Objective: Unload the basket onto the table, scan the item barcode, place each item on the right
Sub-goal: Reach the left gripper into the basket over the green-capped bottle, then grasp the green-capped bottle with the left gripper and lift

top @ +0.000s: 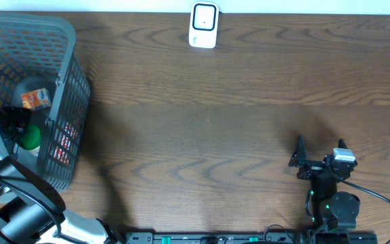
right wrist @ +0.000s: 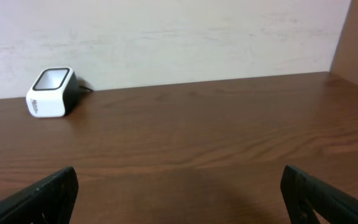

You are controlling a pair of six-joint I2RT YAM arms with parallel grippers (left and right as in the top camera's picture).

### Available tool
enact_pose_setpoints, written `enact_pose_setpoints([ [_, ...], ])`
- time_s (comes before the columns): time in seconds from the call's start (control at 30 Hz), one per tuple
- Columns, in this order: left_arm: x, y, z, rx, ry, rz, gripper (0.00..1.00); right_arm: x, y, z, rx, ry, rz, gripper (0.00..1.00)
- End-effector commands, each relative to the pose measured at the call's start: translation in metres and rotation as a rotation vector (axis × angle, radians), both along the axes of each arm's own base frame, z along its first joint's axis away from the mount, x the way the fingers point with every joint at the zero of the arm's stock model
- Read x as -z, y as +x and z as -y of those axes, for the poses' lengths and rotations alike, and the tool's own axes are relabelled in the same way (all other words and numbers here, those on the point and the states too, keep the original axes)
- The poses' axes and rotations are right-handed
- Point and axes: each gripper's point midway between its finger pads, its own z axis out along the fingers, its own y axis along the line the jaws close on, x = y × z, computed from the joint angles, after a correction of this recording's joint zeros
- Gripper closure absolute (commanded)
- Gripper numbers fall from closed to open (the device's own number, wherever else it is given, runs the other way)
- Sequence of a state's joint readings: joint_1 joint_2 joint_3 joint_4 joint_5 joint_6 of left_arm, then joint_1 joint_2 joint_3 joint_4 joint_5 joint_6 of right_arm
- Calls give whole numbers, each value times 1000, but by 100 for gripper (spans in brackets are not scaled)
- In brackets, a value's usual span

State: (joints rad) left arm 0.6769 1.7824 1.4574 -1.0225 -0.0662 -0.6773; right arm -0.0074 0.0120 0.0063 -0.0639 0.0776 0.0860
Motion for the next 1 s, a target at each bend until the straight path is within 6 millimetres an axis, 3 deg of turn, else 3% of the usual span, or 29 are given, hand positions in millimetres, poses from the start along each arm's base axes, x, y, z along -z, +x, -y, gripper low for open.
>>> enact_pose_setpoints([
  [0.0, 12, -3, 0, -5, -12, -45, 9, 0, 0, -1, -5, -12, -1, 1],
  [0.43, 10, 3, 4, 1, -38, -6, 9, 0, 0, -1, -5, -12, -1, 1],
  [0.77, -20, 8, 0, 2, 31, 82, 9, 0, 0, -1, -4, -13, -1, 1],
  [0.97, -26, 9, 1, 3, 37, 98, 9, 0, 0, -1, -4, -13, -1, 1],
])
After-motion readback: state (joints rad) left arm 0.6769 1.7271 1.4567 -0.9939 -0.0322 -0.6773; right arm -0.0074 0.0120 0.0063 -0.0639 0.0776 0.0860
